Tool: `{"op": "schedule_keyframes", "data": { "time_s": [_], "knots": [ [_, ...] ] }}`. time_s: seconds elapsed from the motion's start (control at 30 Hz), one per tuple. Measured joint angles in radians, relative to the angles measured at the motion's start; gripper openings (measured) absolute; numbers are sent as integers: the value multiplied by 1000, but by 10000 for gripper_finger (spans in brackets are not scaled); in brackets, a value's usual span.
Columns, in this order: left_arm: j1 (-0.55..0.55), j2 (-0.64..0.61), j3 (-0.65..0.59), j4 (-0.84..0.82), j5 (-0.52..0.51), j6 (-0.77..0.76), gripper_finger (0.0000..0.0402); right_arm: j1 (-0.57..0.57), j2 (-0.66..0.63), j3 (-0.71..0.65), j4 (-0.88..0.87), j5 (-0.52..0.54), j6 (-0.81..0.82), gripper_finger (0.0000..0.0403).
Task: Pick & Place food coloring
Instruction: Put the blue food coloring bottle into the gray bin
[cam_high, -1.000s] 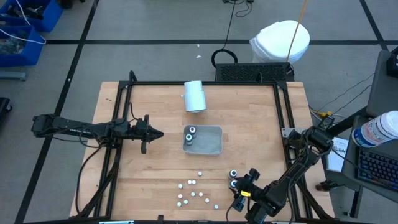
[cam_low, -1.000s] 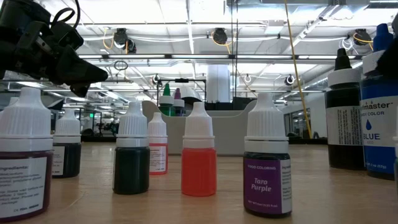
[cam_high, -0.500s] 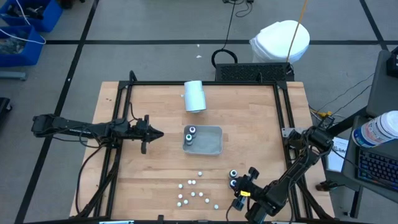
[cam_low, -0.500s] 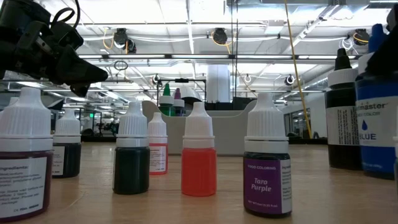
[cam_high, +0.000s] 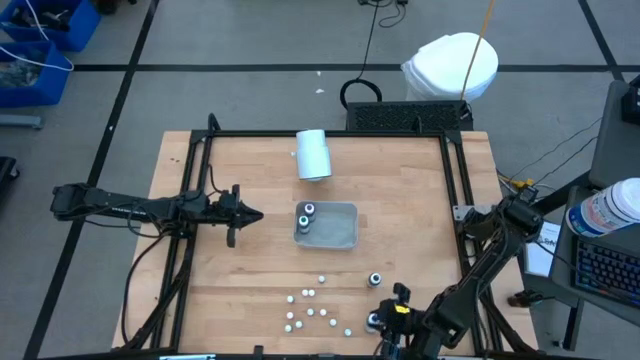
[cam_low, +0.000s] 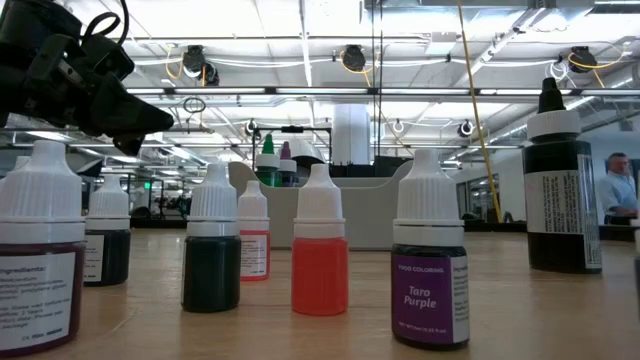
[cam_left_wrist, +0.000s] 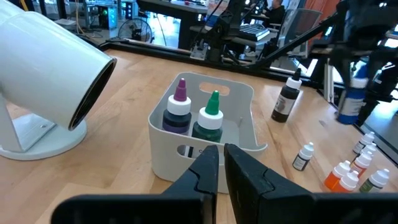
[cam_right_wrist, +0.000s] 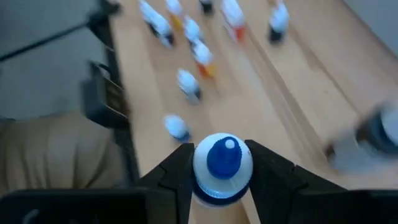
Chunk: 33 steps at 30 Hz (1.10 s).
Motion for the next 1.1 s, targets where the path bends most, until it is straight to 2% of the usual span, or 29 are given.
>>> {"op": "schedule_keyframes", "data": {
  "time_s": [0.13, 0.3, 0.5, 0.6, 0.67, 0.8, 1.1],
  "knots": [
    [0, 0, 0, 0, 0, 0, 35, -8, -35, 0, 159, 73, -218, 115],
    [0, 0, 0, 11, 0, 0, 35, -66, -147, 0, 336, 107, -540, 113],
    [0, 0, 0, 51, -32, 0, 35, -201, -331, 0, 322, 250, -835, 114],
    [0, 0, 0, 62, -57, 0, 35, -312, -386, 2, 309, 258, -968, 113],
    [0, 0, 0, 71, -76, 0, 35, -399, -396, 2, 291, 203, -1012, 113],
    [0, 0, 0, 75, -117, 0, 35, -560, -355, 2, 256, 6, -1027, 116],
    [0, 0, 0, 66, -124, 8, 35, -691, -174, 0, 258, -136, -1094, 116]
  ]
}}
